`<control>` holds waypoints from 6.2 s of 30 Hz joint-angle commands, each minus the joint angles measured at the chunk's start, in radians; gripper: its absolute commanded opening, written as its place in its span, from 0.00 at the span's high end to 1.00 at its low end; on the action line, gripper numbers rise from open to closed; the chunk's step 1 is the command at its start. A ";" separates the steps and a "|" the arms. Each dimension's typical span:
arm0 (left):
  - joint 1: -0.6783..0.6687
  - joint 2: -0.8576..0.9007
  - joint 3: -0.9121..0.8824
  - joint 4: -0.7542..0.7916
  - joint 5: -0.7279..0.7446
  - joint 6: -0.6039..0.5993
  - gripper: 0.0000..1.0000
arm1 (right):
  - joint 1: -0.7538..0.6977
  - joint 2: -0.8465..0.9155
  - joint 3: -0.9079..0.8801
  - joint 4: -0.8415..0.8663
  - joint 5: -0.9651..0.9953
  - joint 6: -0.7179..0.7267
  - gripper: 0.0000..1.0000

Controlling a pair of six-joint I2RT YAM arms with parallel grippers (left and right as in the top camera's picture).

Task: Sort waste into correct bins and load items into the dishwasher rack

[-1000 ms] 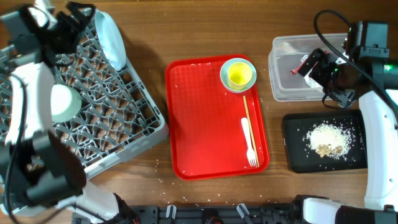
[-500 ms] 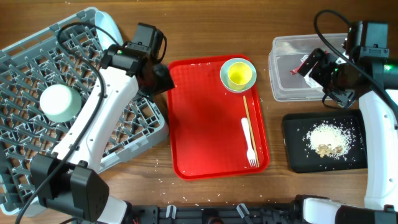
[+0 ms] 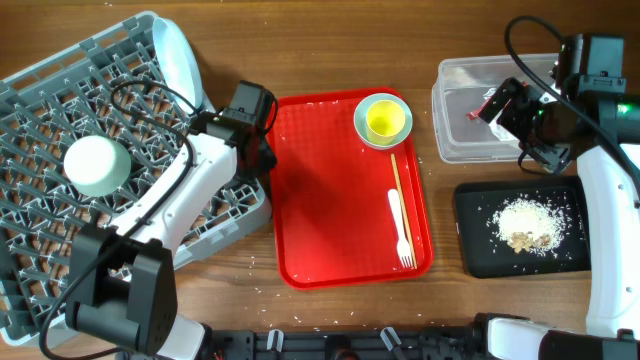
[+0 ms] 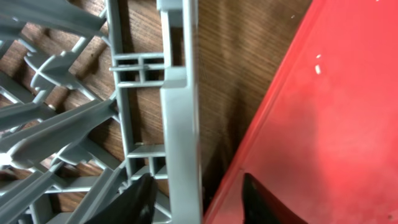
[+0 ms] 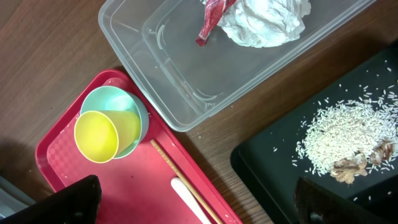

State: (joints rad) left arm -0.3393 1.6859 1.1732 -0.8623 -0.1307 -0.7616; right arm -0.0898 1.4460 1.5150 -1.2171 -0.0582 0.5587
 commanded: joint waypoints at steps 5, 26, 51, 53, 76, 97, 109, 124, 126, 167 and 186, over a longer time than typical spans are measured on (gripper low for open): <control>-0.022 0.013 -0.029 -0.058 -0.016 0.024 0.80 | 0.000 -0.012 0.009 0.002 0.016 -0.006 0.00; -0.263 0.013 -0.121 -0.285 -0.003 0.008 0.88 | 0.000 -0.012 0.009 0.002 0.016 -0.006 0.00; -0.090 0.012 -0.128 -0.191 -0.274 0.340 0.96 | 0.000 -0.012 0.009 0.002 0.016 -0.006 0.00; -0.136 0.012 -0.128 -0.179 -0.270 0.367 0.96 | 0.000 -0.012 0.009 0.002 0.016 -0.006 0.00; -0.100 0.011 -0.088 -0.278 -0.266 0.388 0.51 | 0.000 -0.012 0.009 0.002 0.016 -0.006 0.00; -0.104 -0.420 0.110 -0.084 0.589 0.328 0.45 | 0.000 -0.012 0.009 0.002 0.016 -0.006 0.00; 0.281 -0.752 0.145 -0.278 0.214 0.270 0.42 | -0.002 -0.012 0.009 0.005 0.016 -0.006 0.00; 0.657 -0.859 0.142 -0.566 0.333 0.180 0.00 | 0.040 -0.012 0.009 -0.080 -0.532 -0.262 0.00; 0.657 -0.859 0.142 -0.552 0.274 0.180 0.00 | 0.171 -0.012 0.003 -0.089 -0.480 -0.372 0.00; 0.658 -0.859 0.142 -0.601 0.129 0.177 0.00 | 1.150 0.634 -0.123 0.420 0.118 0.203 0.73; 0.657 -0.859 0.142 -0.613 0.129 0.177 0.00 | 1.011 0.634 -0.122 0.592 -0.004 0.414 0.93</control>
State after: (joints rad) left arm 0.3119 0.8272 1.3102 -1.4746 0.0120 -0.5854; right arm 0.9234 2.0552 1.3968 -0.6418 -0.0231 0.9466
